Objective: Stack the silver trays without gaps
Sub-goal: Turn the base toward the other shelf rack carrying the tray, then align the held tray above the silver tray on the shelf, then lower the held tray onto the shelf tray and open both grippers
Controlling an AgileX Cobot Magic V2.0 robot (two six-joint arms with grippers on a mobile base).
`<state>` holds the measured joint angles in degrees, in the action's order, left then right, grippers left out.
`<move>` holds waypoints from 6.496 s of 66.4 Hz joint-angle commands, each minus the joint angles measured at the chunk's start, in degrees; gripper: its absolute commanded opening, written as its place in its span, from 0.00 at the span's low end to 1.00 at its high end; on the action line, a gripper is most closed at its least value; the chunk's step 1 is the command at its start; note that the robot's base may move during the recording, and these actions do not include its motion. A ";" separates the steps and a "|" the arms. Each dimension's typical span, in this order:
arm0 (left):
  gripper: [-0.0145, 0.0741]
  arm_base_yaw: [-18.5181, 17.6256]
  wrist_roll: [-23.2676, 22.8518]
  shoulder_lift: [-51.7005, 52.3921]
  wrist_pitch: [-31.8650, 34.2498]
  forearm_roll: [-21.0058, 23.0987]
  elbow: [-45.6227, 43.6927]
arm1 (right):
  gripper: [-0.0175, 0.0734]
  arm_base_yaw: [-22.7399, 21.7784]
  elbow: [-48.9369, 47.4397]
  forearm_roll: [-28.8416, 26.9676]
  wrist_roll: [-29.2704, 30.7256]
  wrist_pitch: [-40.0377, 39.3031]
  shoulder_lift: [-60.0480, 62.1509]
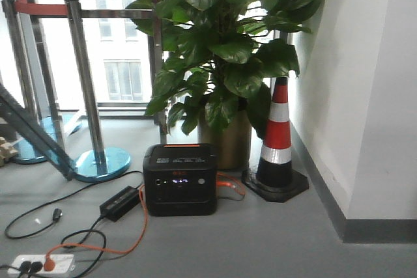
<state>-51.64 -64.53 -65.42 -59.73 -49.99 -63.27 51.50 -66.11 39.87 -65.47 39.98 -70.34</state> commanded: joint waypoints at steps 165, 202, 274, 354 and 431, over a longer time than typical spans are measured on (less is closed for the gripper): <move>0.15 -1.08 1.25 -0.51 9.66 -2.92 -0.37 | 0.17 1.22 -0.65 -0.75 0.43 -21.59 0.25; 0.15 -1.08 1.25 -0.51 9.66 -3.17 -0.37 | 0.17 1.22 -0.65 -0.75 0.43 -21.59 0.25; 0.15 -1.08 1.25 -0.51 9.66 -3.17 -0.37 | 0.17 1.22 -0.65 -0.75 0.43 -28.58 0.25; 0.15 -1.08 1.25 -0.51 9.66 -3.27 -0.37 | 0.17 1.22 -0.65 -0.75 0.43 -3.64 0.25; 0.15 16.54 16.95 -3.73 23.37 26.44 -1.61 | 0.17 -10.48 -12.73 -15.93 15.17 2.89 -9.89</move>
<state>-38.26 -54.58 -67.22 -43.05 -32.40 -63.57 42.82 -75.52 28.55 -54.75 48.00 -77.57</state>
